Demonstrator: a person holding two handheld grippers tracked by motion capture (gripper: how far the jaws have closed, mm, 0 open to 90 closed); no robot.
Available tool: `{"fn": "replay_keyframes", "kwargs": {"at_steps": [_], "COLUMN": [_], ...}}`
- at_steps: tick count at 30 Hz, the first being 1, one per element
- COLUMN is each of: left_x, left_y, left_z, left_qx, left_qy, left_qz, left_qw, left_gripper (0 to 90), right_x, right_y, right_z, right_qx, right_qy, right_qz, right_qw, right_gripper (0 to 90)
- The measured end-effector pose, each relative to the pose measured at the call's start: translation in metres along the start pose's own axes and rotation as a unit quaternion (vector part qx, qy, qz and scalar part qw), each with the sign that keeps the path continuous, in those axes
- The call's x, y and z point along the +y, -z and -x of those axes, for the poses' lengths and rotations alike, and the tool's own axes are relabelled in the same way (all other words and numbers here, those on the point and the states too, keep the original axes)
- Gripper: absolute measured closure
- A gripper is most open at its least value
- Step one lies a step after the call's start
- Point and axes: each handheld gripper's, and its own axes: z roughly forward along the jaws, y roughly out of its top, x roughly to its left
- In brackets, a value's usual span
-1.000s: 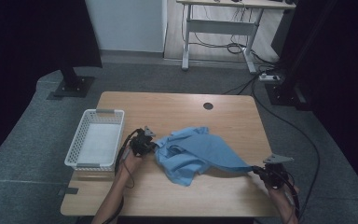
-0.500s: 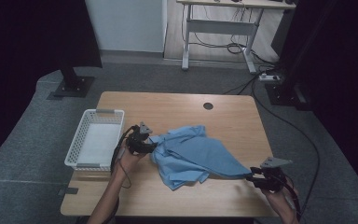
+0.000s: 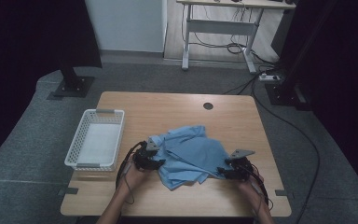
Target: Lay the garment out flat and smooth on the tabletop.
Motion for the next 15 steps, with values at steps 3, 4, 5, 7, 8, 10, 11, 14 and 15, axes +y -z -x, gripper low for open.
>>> {"fn": "replay_keyframes", "kwargs": {"at_steps": [3, 4, 5, 7, 8, 10, 11, 14, 15], "left_x": [0.007, 0.010, 0.013, 0.018, 0.021, 0.025, 0.026, 0.028, 0.028], "left_y": [-0.006, -0.008, -0.011, -0.016, -0.019, -0.023, -0.024, -0.019, -0.014], "left_z": [-0.005, -0.007, -0.009, -0.012, -0.014, -0.017, -0.018, -0.017, -0.016], "left_qx": [0.011, 0.018, 0.025, 0.033, 0.036, 0.038, 0.038, 0.040, 0.041], "left_qy": [-0.007, -0.010, -0.014, -0.015, -0.016, -0.013, -0.013, -0.006, -0.003], "left_qz": [-0.016, -0.021, -0.025, -0.029, -0.032, -0.032, -0.032, -0.027, -0.021], "left_qw": [0.9998, 0.9996, 0.9993, 0.9989, 0.9987, 0.9987, 0.9987, 0.9988, 0.9989], "left_gripper": [46.2, 46.6, 46.9, 47.8, 48.1, 48.5, 48.6, 47.3, 45.9], "right_x": [-0.008, -0.010, -0.012, -0.016, -0.019, -0.023, -0.024, -0.024, -0.022], "right_y": [0.006, 0.008, 0.011, 0.017, 0.020, 0.024, 0.026, 0.028, 0.028], "right_z": [-0.005, -0.008, -0.013, -0.024, -0.029, -0.040, -0.043, -0.047, -0.048], "right_qx": [0.002, 0.005, 0.007, 0.013, 0.016, 0.023, 0.027, 0.028, 0.027], "right_qy": [-0.007, -0.008, -0.007, -0.001, 0.004, 0.010, 0.010, 0.020, 0.021], "right_qz": [0.007, 0.007, 0.004, -0.004, -0.007, -0.010, -0.011, -0.021, -0.025], "right_qw": [0.9999, 0.9999, 0.9999, 0.9999, 0.9998, 0.9996, 0.9995, 0.9992, 0.9991], "right_gripper": [45.1, 45.1, 45.2, 45.2, 45.2, 45.2, 45.2, 44.7, 42.5]}}
